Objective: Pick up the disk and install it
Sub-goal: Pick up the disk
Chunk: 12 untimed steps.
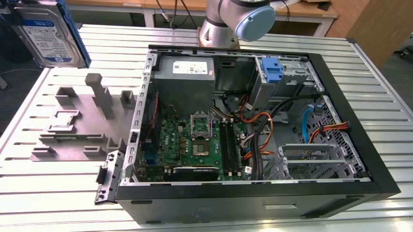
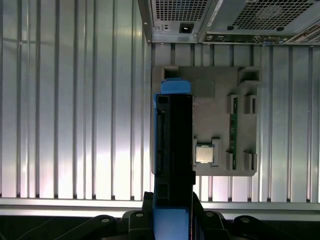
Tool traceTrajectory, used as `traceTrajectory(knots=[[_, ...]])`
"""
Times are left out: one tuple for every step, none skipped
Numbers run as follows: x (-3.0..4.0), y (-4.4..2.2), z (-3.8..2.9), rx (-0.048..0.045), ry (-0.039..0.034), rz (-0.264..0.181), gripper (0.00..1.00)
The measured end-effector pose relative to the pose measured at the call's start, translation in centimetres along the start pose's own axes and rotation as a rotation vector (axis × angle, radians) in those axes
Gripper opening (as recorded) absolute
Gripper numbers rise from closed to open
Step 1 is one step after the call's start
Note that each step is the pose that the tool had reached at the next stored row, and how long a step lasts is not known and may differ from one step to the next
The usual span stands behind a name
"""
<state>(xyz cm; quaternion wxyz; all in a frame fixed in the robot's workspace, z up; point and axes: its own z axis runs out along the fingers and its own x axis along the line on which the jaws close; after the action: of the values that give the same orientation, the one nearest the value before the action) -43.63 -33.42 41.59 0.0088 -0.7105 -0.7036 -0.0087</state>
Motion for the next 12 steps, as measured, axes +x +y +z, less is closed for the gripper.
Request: traceTrajectory(knots=[[0.00,0.00,-0.02,-0.0002,0.0001,0.000,0.37],[0.00,0.00,-0.04,-0.0002,0.0001,0.000,0.37],[0.00,0.00,-0.07,-0.0001,0.0001,0.000,0.37],[0.00,0.00,-0.10,0.0000,0.0000,0.000,0.37],[0.00,0.00,-0.13,0.0000,0.0000,0.000,0.37],[0.00,0.00,-0.17,0.0000,0.0000,0.000,0.37],[0.01,0.00,-0.20,-0.0001,0.0000,0.000,0.37],[0.00,0.00,-0.22,-0.0002,0.0001,0.000,0.37],[0.01,0.00,-0.26,-0.0001,0.0001,0.000,0.37],[0.01,0.00,-0.29,-0.0001,0.0000,0.000,0.37],[0.01,0.00,-0.33,0.0000,0.0001,0.000,0.37],[0.01,0.00,-0.36,-0.0001,0.0000,0.000,0.37]])
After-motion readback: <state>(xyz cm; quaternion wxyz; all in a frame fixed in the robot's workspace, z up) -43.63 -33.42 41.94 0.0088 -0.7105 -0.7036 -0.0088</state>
